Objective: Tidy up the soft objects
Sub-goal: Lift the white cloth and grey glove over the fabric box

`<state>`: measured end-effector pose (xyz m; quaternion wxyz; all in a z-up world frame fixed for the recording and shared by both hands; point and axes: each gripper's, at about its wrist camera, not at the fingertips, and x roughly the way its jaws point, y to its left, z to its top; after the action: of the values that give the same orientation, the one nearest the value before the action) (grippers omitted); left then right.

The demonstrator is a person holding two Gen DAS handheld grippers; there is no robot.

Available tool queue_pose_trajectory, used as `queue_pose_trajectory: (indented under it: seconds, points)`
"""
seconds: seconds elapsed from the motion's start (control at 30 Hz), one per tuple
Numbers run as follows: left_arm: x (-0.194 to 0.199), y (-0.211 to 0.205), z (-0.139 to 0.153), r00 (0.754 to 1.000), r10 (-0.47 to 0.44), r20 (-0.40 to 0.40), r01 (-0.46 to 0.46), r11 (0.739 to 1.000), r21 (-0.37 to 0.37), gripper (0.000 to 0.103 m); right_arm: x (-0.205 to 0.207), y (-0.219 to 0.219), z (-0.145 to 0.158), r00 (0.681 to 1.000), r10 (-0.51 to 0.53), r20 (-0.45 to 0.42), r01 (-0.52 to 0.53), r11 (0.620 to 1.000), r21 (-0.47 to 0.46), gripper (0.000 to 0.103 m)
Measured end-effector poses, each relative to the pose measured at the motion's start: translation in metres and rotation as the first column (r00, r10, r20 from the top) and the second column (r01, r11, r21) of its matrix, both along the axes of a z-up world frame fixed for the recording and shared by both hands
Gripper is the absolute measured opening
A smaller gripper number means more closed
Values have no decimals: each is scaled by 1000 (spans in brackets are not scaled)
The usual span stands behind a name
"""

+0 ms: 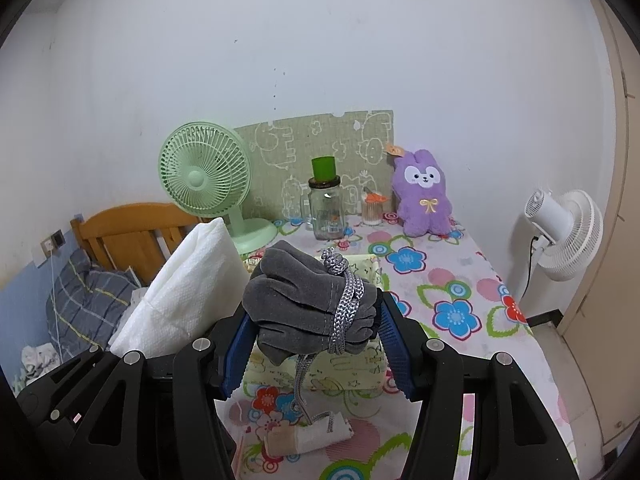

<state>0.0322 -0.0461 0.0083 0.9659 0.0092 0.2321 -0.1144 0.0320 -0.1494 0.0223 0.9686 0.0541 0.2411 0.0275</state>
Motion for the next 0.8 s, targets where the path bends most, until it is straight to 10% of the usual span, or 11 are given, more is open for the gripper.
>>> queue_pose_trajectory:
  seconds: [0.8]
  points:
    - [57,-6,-10,999,22,-33,-21,1000,19,18,64,-3,-11,999,-14,-36,13,1000,-13,62]
